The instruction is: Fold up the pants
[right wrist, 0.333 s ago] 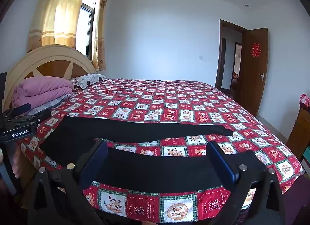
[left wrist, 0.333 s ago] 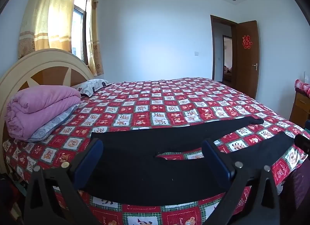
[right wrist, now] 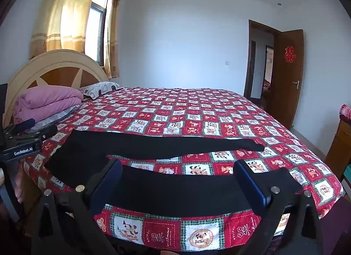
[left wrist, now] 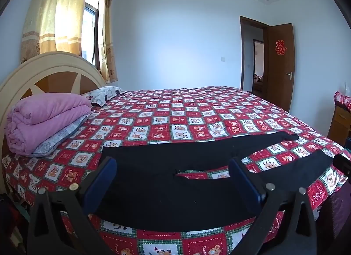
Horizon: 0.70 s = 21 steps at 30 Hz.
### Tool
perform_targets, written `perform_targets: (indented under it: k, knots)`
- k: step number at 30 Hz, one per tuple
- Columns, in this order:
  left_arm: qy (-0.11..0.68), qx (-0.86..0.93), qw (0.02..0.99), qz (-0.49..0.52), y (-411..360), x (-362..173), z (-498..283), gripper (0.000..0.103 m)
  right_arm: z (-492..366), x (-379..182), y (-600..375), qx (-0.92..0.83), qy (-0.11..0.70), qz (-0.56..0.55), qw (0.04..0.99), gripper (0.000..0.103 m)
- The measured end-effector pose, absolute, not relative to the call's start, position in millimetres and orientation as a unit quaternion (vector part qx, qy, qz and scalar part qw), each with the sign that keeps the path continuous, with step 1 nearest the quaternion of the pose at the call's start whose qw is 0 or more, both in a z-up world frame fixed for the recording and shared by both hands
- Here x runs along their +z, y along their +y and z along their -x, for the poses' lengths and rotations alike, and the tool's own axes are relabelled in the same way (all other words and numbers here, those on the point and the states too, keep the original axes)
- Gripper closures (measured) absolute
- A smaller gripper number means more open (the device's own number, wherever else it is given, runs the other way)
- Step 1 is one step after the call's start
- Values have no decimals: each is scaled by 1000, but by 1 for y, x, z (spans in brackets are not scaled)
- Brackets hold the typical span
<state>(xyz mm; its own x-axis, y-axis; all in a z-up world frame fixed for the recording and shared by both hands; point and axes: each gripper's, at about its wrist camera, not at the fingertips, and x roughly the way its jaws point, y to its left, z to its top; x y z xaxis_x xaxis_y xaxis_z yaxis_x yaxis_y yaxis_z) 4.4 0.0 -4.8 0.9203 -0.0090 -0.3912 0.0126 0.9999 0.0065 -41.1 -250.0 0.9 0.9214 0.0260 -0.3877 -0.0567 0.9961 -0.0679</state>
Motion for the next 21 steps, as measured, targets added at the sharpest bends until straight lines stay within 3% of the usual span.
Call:
perform_targets:
  k: [21]
  knots:
    - [200, -1, 980, 11, 4, -6, -6, 0, 37, -3, -251, 23, 206, 33, 978, 1]
